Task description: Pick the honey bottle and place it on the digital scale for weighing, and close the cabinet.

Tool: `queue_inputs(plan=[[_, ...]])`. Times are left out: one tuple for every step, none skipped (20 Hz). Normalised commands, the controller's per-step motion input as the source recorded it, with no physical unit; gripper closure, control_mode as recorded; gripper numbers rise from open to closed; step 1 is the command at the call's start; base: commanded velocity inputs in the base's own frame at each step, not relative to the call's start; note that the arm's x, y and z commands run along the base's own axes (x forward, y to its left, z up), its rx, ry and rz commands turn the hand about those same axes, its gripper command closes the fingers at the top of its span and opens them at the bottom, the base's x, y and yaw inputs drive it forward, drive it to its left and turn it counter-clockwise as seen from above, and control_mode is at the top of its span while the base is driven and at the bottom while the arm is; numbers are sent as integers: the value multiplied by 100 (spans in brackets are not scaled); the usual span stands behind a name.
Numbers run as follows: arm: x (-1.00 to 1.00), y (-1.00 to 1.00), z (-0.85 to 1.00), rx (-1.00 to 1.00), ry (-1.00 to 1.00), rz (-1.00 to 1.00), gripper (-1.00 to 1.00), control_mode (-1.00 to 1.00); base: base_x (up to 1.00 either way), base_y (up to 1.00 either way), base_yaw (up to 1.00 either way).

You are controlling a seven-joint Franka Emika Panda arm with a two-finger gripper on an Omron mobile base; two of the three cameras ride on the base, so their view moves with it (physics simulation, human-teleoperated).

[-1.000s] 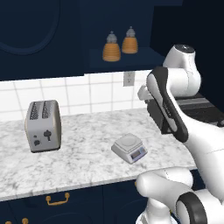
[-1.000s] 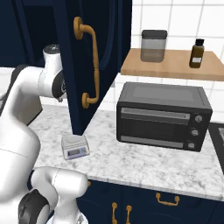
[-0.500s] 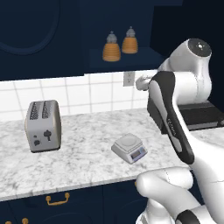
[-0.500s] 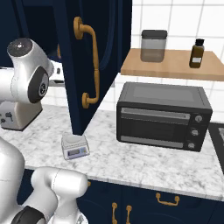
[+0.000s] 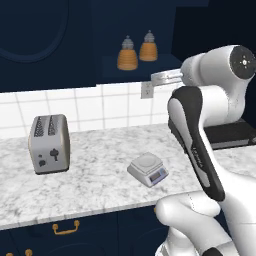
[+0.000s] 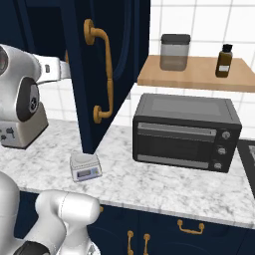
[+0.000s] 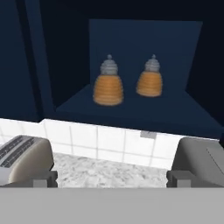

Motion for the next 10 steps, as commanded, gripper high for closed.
queue_inputs(plan=[[0,0,59,0,0,9,-100,-100,0,0,0],[0,0,62,1,0,13,-100,-100,0,0,0],[0,0,69,0,0,9,-100,-100,0,0,0],[0,0,66,0,0,2,-100,-100,0,0,0],[0,0,56,0,0,1,-100,-100,0,0,0],[2,0,43,0,0,3,-100,-100,0,0,0],[11,1,35,0,-2,3,-100,-100,0,0,0],[19,4,19,0,-15,4,-100,-100,0,0,0],[4,8,0,2,-41,7,-100,-100,0,0,0],[21,0,0,10,-31,6,-100,-100,0,0,0]])
